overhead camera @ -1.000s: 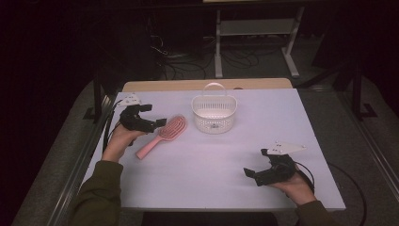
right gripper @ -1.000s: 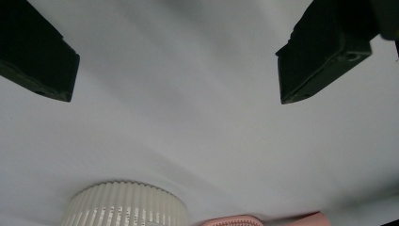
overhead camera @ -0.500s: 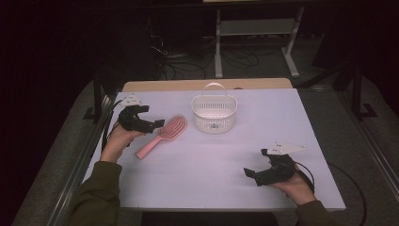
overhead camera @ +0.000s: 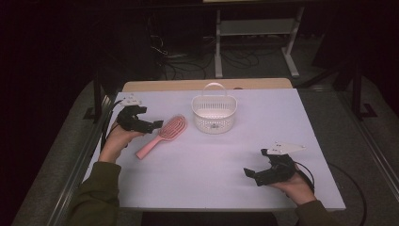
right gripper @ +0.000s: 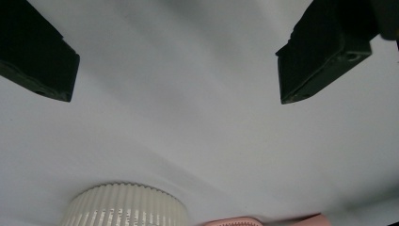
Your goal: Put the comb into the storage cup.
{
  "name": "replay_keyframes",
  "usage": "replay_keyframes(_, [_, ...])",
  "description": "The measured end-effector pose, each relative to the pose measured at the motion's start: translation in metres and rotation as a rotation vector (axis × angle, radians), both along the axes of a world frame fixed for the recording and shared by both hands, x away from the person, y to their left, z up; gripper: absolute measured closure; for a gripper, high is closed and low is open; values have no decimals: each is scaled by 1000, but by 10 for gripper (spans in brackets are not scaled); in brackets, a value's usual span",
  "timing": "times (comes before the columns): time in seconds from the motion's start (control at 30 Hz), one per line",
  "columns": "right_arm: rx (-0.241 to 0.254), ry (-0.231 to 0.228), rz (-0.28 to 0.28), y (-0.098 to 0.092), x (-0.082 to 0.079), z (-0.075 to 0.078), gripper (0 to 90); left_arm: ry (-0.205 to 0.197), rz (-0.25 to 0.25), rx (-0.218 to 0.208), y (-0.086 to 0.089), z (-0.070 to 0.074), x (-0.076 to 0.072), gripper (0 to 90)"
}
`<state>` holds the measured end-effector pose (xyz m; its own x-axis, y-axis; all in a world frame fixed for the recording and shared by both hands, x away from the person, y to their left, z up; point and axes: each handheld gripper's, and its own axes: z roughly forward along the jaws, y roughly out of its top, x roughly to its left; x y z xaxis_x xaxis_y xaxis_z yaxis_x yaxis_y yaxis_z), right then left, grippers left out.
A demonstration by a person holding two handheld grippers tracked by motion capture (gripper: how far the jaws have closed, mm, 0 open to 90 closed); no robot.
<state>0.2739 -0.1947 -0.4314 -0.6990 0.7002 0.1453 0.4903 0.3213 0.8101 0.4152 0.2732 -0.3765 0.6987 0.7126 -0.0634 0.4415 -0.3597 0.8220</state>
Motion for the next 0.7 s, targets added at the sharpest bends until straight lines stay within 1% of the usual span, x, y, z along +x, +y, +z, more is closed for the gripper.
replay_keyframes(0.1, [-1,1,1,0,0,0,0,6,-2,4,0,0,0,0])
replay_keyframes(0.27, [-1,0,2,0,0,0,0,15,-6,26,-1,-1,-1,0])
replay_keyframes(0.57, [-1,0,2,0,0,0,0,40,-9,54,-3,-3,-1,0])
replay_keyframes(0.7, [-2,1,2,0,0,0,0,44,-11,64,-3,-4,-1,0])
